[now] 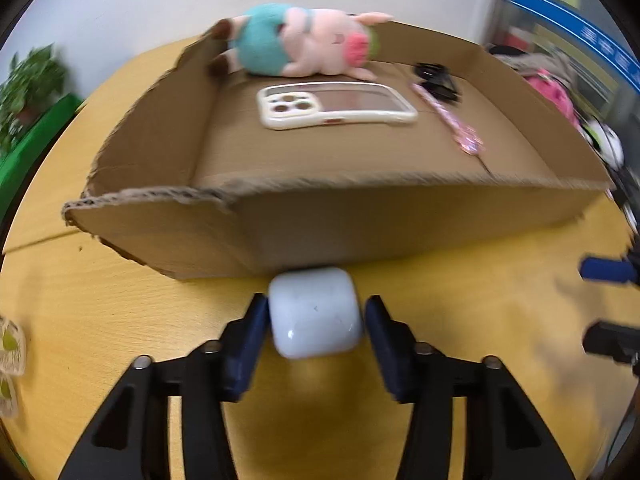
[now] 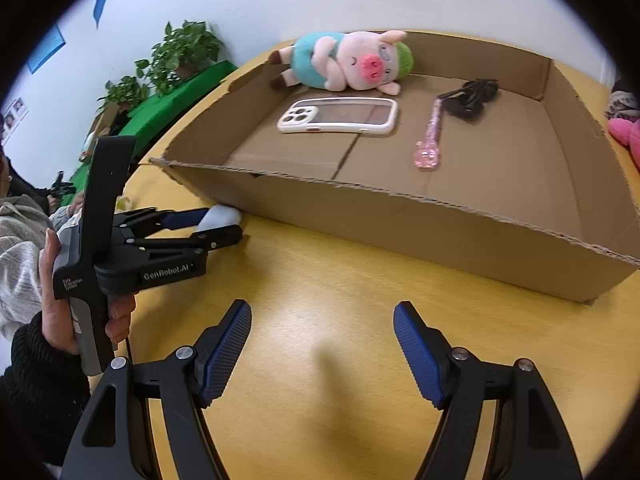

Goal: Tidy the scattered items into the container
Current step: 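Close the left gripper on the white earbud case, then lift the earbud case with the left gripper and carry it over the box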

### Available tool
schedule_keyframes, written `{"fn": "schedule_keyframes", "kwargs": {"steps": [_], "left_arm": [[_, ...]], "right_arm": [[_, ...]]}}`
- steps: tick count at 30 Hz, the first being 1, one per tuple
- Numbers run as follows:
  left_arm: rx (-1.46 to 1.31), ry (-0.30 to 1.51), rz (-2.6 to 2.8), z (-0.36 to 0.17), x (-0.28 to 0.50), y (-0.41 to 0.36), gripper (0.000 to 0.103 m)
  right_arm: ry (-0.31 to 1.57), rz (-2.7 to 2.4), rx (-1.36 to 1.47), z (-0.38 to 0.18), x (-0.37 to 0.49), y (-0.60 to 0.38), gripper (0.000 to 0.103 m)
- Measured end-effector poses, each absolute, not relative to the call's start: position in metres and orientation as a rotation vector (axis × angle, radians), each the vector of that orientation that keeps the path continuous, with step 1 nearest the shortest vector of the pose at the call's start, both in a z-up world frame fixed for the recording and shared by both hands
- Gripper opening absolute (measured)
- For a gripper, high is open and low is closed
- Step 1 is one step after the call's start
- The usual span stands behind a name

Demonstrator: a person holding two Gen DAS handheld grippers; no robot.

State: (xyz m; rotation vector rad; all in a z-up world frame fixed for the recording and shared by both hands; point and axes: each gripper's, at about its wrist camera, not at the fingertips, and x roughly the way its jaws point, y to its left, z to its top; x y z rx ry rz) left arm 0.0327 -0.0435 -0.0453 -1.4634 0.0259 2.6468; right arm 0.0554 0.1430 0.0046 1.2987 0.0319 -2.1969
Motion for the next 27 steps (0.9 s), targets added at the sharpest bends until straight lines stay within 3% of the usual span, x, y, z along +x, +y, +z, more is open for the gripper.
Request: {"fn": "schedule_keyframes", "kwargs": {"steps": [9, 17, 23, 27], "left_arm": [[-1.235, 0.299, 2.318, -0.043, 0.099, 0.001, 0.048], [-1.206, 0.349, 2.273, -0.041, 0.109, 0.014, 0.048], [-1.189, 0.382, 2.287, -0.039, 0.113, 0.017, 0.047], [-1.197, 0.381, 2.298, -0.037, 0.115, 0.016, 0.047]], "right_arm": [[0.036, -2.052, 1.285, 0.0, 0.061, 0.119, 0.073], [0.183, -1.926, 1.35, -0.021, 0.074, 0.078, 0.072], [0.283, -1.865, 1.346, -0.028, 0.08, 0.06, 0.048], [0.269, -1.858, 1.342, -0.027, 0.079, 0.062, 0.045]]}}
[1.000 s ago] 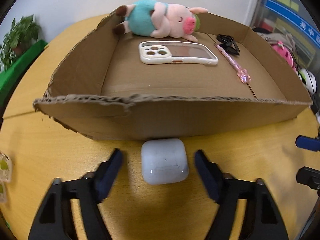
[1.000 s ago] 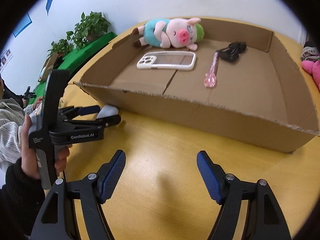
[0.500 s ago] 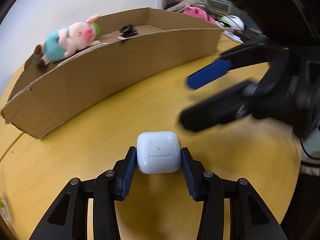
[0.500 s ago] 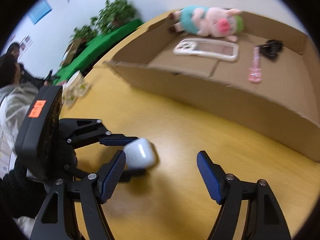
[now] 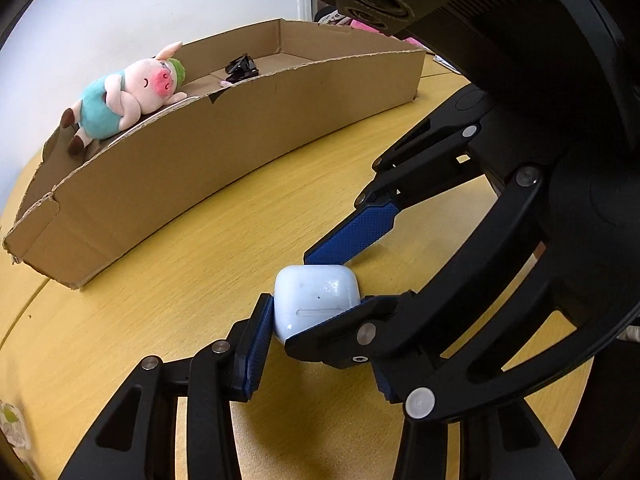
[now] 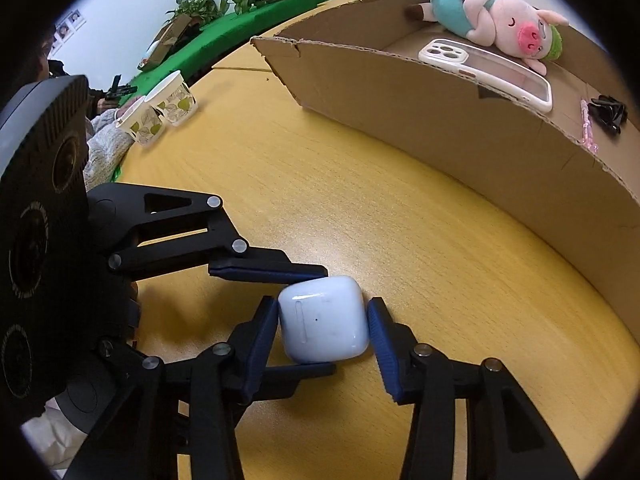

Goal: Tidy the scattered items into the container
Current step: 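Lift the earbud case with the left gripper and carry it over the box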

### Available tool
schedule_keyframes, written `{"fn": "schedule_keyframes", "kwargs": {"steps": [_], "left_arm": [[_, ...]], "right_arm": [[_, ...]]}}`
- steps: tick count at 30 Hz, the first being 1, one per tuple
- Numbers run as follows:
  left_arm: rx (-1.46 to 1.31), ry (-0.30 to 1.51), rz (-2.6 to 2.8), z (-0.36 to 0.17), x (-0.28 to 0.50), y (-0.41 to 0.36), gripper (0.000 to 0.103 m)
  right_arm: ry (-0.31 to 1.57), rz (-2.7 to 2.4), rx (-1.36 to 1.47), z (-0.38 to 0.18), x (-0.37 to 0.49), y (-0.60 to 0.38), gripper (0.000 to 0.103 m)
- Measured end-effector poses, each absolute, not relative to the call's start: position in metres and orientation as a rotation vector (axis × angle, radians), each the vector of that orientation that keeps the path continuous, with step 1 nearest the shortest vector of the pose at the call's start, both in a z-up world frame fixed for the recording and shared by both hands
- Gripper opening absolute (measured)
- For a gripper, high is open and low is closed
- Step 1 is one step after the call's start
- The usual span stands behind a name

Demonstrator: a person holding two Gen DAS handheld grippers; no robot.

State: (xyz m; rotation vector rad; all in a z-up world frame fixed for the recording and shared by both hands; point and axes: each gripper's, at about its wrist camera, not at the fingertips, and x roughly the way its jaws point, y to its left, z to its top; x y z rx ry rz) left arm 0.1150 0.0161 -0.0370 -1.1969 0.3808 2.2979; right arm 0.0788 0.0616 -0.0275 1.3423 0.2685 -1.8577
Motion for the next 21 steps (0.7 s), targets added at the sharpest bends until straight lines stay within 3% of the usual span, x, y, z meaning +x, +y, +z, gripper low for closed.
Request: {"fn": "schedule_keyframes", "kwargs": {"steps": [7, 21], "left_arm": [[-1.15, 0.399, 2.339, -0.01, 0.115, 0.015, 0.047], [-0.934, 0.608, 2.469, 0.104, 0.045, 0.004, 0.047]], "right_arm": [[0.236, -1.89, 1.281, -0.005, 0.076, 0.07, 0.045], [0.236, -2.032, 1.006, 0.111, 0.0, 0.065, 0.045]]}}
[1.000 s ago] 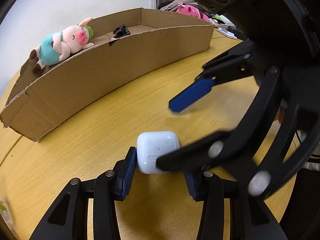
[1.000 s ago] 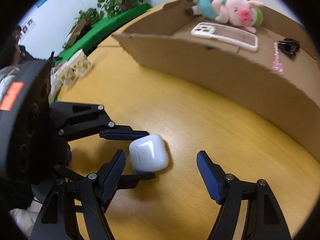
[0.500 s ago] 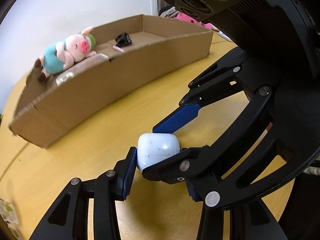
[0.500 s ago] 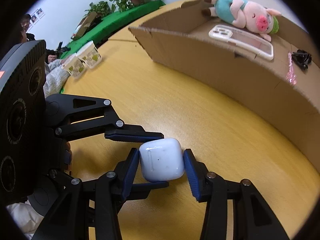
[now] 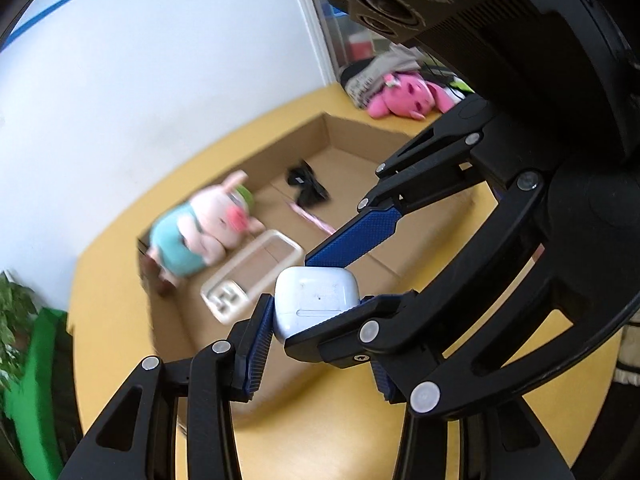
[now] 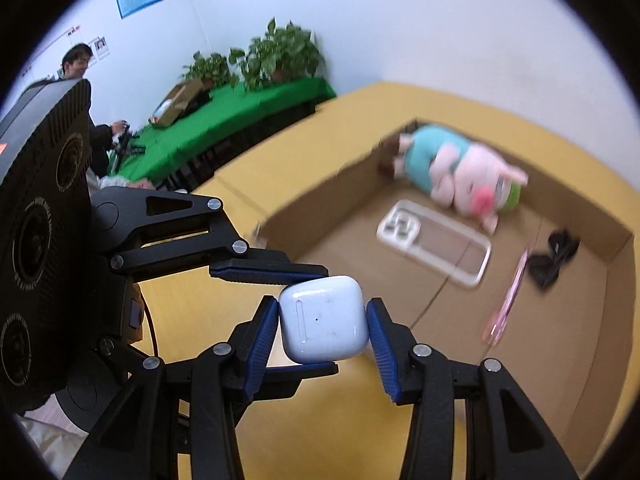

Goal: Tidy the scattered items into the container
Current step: 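Lift the earbud case with the left gripper and carry it over the box, then open the left gripper to release the earbud case into the box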

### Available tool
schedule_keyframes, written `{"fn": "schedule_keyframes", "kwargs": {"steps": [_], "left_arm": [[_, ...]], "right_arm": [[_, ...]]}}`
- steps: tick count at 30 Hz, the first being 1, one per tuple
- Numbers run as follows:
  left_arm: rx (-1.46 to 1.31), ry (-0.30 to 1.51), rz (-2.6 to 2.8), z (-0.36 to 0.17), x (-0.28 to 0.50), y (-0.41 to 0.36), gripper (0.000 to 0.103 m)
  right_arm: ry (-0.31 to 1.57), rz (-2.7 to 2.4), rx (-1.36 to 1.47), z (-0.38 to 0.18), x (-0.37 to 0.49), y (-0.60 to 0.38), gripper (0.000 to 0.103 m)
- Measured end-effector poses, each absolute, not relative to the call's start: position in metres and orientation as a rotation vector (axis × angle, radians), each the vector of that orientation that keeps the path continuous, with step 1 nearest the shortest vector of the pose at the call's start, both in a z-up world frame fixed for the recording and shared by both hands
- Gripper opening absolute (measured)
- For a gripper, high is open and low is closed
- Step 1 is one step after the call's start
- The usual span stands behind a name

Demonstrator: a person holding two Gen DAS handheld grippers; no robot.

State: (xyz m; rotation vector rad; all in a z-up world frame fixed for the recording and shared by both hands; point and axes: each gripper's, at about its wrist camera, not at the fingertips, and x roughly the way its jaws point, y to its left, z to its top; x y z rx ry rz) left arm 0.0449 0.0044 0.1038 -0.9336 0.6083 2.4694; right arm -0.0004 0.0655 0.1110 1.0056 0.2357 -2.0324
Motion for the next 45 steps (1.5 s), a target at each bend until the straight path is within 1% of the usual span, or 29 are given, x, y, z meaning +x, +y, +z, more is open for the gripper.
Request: {"fn": "schedule_keyframes", "kwargs": {"steps": [5, 9, 16, 30, 35, 45], "left_arm": [[-0.915, 0.64, 2.486, 0.117, 0.021, -0.002, 0.047], [-0.945, 0.633, 2.458, 0.114, -0.004, -0.007, 0.047], [-1.054, 0.64, 2.4, 0.088, -0.034, -0.007, 0.047], [-1.206, 0.514, 2.316, 0.049, -0.09, -0.027, 0.047], [-1.294, 0.491, 2.273, 0.029, -0.099, -0.032, 0.047], [-1.456, 0.524, 2.171, -0.007, -0.102, -0.03, 0.047]], "right_arm": [[0.222, -2.045, 0.972, 0.127, -0.03, 0.064, 0.045], [0.197, -2.044, 0.989, 0.123, -0.053, 0.062, 0.045], [0.143, -2.004, 1.081, 0.089, -0.09, 0.057, 0.045], [0.091, -1.917, 1.234, 0.045, -0.144, 0.038, 0.045], [0.096, -1.847, 1.327, 0.023, -0.156, 0.026, 0.045], [0.071, -1.721, 1.479, -0.019, -0.165, 0.013, 0.045]]}}
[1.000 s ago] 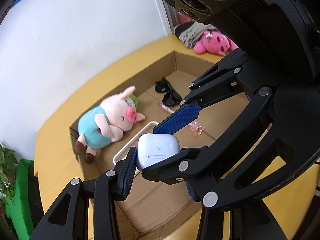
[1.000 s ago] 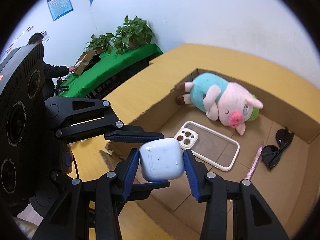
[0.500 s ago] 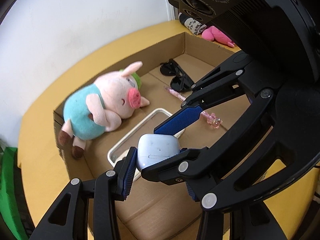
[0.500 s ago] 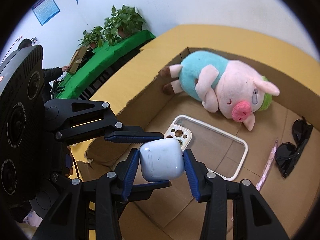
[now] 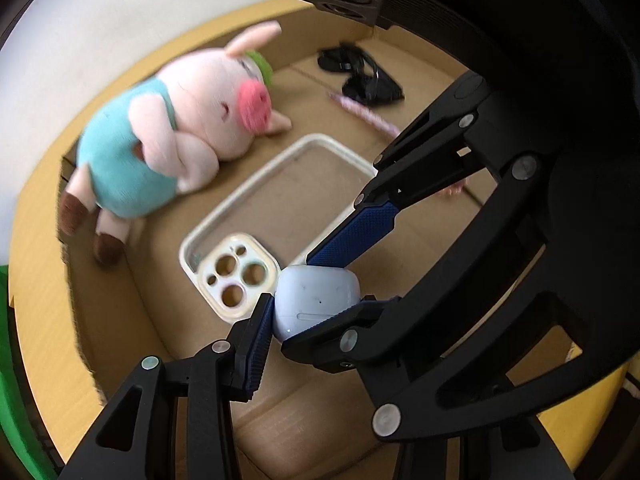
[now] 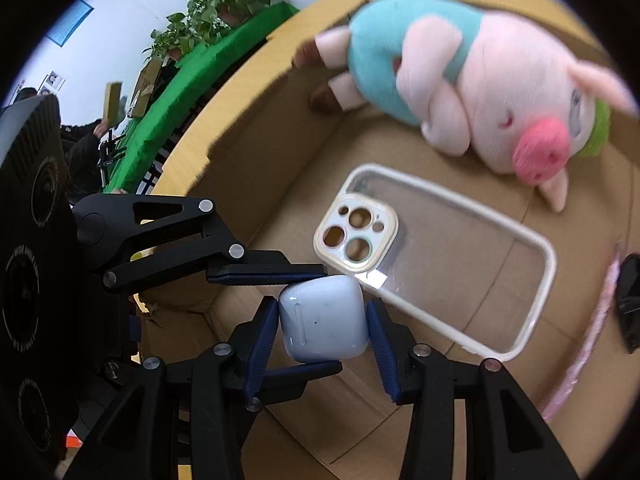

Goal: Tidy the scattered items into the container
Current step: 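Open the left gripper to release the earbud case into the box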

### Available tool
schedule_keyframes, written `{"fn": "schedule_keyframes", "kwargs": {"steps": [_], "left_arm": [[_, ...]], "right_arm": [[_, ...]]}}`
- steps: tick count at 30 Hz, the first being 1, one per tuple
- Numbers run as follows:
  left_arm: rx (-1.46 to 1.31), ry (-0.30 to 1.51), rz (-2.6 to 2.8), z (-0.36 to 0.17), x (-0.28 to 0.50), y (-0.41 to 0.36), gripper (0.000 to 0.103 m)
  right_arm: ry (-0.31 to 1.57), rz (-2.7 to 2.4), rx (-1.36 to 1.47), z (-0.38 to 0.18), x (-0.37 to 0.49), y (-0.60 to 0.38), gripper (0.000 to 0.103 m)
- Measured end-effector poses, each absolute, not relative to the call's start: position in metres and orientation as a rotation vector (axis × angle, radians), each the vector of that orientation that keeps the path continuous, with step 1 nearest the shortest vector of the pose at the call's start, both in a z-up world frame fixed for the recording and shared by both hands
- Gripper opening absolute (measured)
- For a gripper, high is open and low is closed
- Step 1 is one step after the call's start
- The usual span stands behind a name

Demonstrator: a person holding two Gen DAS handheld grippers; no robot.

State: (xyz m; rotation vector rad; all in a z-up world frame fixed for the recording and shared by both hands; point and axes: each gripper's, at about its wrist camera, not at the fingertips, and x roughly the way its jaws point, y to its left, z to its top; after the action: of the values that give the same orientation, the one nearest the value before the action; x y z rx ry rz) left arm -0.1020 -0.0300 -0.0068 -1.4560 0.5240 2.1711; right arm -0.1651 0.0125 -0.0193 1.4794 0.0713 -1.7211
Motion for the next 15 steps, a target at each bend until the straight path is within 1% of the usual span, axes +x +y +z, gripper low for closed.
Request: {"fn": "schedule_keyframes", "kwargs": {"steps": [7, 9, 11, 13, 14, 15], "left_arm": [[-1.5, 0.505, 2.16, -0.012, -0.103, -0.03, 0.05], [-1.502, 0.514, 2.171, -0.01, -0.102, -0.029, 0.059], [-1.497, 0.528, 2.185, -0.007, -0.099, -0.028, 0.066], [-1.477, 0.516, 2.191, -0.002, -0.095, -0.029, 0.067], [-1.463, 0.511, 2.202, 0.002, -0.093, -0.029, 0.071], [-1.448, 0.506, 2.218, 0.007, -0.09, -0.029, 0.075]], "right_arm": [[0.039, -1.709, 1.503, -0.028, -0.169, 0.013, 0.046], [0.03, -1.709, 1.503, -0.028, -0.169, 0.013, 0.046], [0.027, -1.716, 1.497, -0.026, -0.168, 0.014, 0.046], [0.018, -1.72, 1.486, -0.023, -0.166, 0.016, 0.05], [0.012, -1.727, 1.477, -0.021, -0.165, 0.018, 0.052], [0.007, -1.737, 1.467, -0.018, -0.164, 0.02, 0.057]]}}
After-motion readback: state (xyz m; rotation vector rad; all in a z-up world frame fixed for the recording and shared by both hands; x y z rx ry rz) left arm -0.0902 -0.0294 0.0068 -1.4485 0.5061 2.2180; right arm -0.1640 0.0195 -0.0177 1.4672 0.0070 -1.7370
